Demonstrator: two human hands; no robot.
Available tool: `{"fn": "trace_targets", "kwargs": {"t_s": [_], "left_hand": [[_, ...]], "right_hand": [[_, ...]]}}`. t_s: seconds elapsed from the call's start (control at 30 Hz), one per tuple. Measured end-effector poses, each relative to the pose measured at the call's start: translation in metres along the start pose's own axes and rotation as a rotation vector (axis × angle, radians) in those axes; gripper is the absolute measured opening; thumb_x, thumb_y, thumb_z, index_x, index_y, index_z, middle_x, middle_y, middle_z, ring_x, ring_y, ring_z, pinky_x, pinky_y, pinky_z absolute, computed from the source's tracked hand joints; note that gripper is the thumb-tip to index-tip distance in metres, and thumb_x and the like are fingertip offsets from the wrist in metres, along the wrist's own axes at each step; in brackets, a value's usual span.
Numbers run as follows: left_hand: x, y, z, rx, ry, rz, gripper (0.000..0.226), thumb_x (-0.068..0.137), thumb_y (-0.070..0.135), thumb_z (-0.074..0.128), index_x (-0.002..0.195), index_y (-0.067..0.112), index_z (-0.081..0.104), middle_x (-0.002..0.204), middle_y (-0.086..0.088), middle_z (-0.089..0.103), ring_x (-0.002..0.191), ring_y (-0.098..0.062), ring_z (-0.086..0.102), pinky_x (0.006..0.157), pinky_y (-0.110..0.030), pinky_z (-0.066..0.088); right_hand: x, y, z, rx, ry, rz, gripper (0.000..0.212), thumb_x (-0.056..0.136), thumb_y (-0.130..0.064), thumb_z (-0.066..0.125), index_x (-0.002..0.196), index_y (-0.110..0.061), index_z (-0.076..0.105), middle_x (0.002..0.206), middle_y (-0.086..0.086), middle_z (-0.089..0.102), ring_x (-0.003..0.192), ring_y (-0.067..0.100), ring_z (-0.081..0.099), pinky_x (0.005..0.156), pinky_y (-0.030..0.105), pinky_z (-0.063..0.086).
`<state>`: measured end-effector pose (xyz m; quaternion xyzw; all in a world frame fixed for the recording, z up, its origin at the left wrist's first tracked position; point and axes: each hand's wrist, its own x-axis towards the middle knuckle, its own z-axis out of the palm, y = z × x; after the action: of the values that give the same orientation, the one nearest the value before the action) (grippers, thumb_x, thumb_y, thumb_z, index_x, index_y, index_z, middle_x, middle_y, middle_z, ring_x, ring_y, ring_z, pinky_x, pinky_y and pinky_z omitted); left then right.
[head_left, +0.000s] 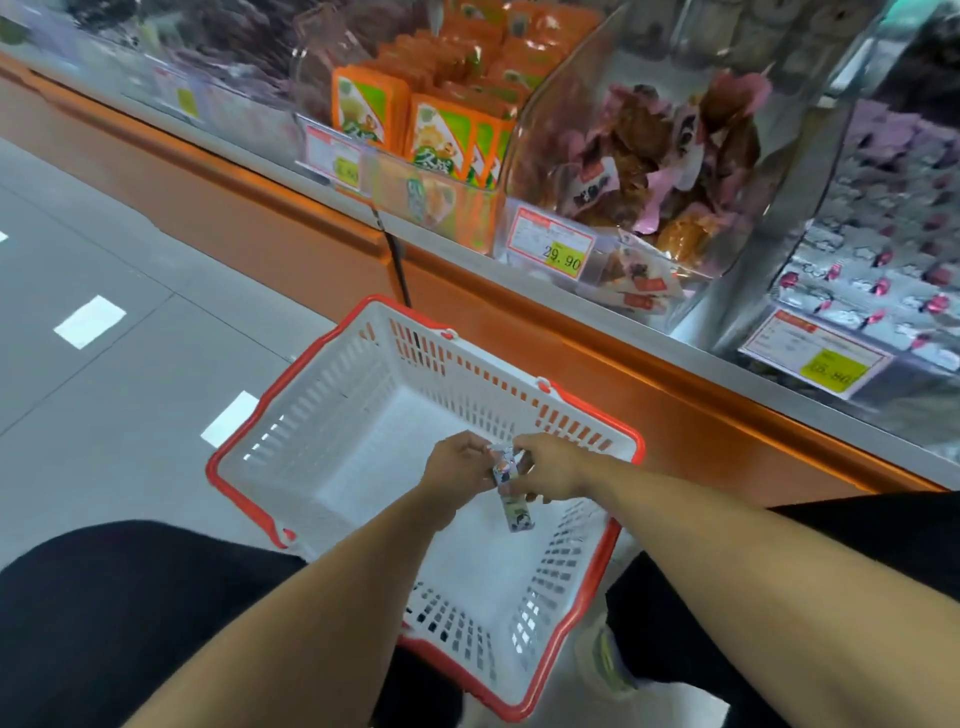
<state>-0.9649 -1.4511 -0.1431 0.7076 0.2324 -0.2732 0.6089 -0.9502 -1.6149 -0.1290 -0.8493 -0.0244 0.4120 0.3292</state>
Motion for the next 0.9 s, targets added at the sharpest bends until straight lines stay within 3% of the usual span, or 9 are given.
{"fn": "trace_targets", "kwargs": {"t_s": [0.07, 0.17, 0.23, 0.33, 0.43, 0.53, 0.67, 0.8, 0.9], "left_hand": [[0.014, -0.021, 0.004, 0.031, 0.009, -0.055, 0.002, 0.092, 0.005, 0.066, 0.094, 0.004, 0.066, 0.103, -0.023, 0.071, 0.091, -0.034, 0.072, 0.09, -0.048, 0.059], [0.027, -0.058, -0.004, 0.249, -0.028, -0.155, 0.025, 0.094, 0.017, 0.067, 0.115, 0.004, 0.067, 0.11, -0.019, 0.069, 0.093, -0.031, 0.07, 0.087, -0.044, 0.057], [0.031, -0.077, -0.011, 0.409, -0.093, -0.212, 0.038, 0.092, 0.023, 0.073, 0.125, 0.006, 0.064, 0.117, -0.018, 0.068, 0.104, -0.032, 0.068, 0.072, -0.029, 0.055], [0.042, -0.093, -0.016, 0.471, -0.143, -0.238, 0.043, 0.089, 0.023, 0.076, 0.126, 0.007, 0.062, 0.114, -0.011, 0.069, 0.09, -0.025, 0.068, 0.046, -0.012, 0.041], [0.048, -0.092, -0.012, 0.539, -0.155, -0.183, 0.038, 0.09, 0.019, 0.073, 0.126, 0.01, 0.064, 0.121, -0.01, 0.07, 0.102, -0.025, 0.067, 0.065, -0.016, 0.048], [0.047, -0.086, -0.006, 0.574, -0.122, -0.117, 0.033, 0.09, 0.017, 0.073, 0.122, 0.01, 0.066, 0.12, -0.013, 0.071, 0.111, -0.029, 0.066, 0.086, -0.031, 0.052], [0.035, -0.058, 0.004, 0.569, -0.042, -0.032, 0.026, 0.089, 0.016, 0.071, 0.115, 0.014, 0.069, 0.112, -0.009, 0.073, 0.096, -0.025, 0.066, 0.076, -0.026, 0.05], [0.002, -0.007, 0.022, 0.617, -0.039, 0.222, 0.018, 0.093, 0.012, 0.06, 0.106, 0.011, 0.072, 0.111, -0.009, 0.072, 0.104, -0.027, 0.066, 0.089, -0.033, 0.053], [-0.028, 0.034, 0.032, 0.512, 0.042, 0.428, 0.022, 0.092, 0.008, 0.059, 0.085, 0.028, 0.065, 0.091, 0.0, 0.069, 0.092, -0.021, 0.065, 0.077, -0.026, 0.045]], "right_hand": [[0.019, 0.009, 0.013, -0.048, 0.029, 0.078, 0.034, 0.088, -0.021, 0.077, 0.114, -0.007, 0.061, 0.107, 0.014, 0.067, 0.093, 0.032, 0.066, 0.081, 0.041, 0.056], [0.047, 0.021, 0.032, -0.037, 0.116, 0.237, 0.027, 0.092, -0.017, 0.069, 0.114, -0.009, 0.055, 0.111, 0.014, 0.06, 0.098, 0.029, 0.06, 0.076, 0.032, 0.048], [0.065, 0.025, 0.042, 0.093, 0.192, 0.348, 0.024, 0.093, -0.015, 0.067, 0.11, -0.011, 0.05, 0.108, 0.012, 0.056, 0.095, 0.026, 0.056, 0.074, 0.03, 0.043], [0.087, 0.028, 0.059, 0.288, 0.221, 0.495, 0.041, 0.092, -0.013, 0.069, 0.128, -0.003, 0.051, 0.128, 0.014, 0.06, 0.115, 0.033, 0.06, 0.089, 0.034, 0.049], [0.096, 0.029, 0.073, 0.377, 0.258, 0.527, 0.045, 0.098, -0.013, 0.057, 0.14, -0.003, 0.046, 0.142, 0.019, 0.054, 0.126, 0.036, 0.056, 0.102, 0.037, 0.047], [0.089, 0.023, 0.071, 0.304, 0.266, 0.493, 0.05, 0.1, -0.014, 0.053, 0.148, -0.006, 0.041, 0.152, 0.016, 0.045, 0.137, 0.033, 0.047, 0.11, 0.035, 0.04], [0.062, 0.009, 0.041, 0.131, 0.244, 0.373, 0.047, 0.1, -0.008, 0.053, 0.146, -0.006, 0.045, 0.151, 0.015, 0.046, 0.137, 0.032, 0.047, 0.109, 0.034, 0.042], [0.019, -0.015, -0.003, -0.003, 0.227, 0.195, 0.04, 0.1, -0.005, 0.053, 0.14, -0.007, 0.055, 0.146, 0.012, 0.052, 0.131, 0.029, 0.051, 0.1, 0.028, 0.046], [-0.03, -0.041, -0.037, -0.064, 0.307, 0.02, 0.021, 0.1, -0.013, 0.055, 0.11, -0.008, 0.073, 0.123, 0.013, 0.068, 0.117, 0.03, 0.06, 0.089, 0.033, 0.049]]}}
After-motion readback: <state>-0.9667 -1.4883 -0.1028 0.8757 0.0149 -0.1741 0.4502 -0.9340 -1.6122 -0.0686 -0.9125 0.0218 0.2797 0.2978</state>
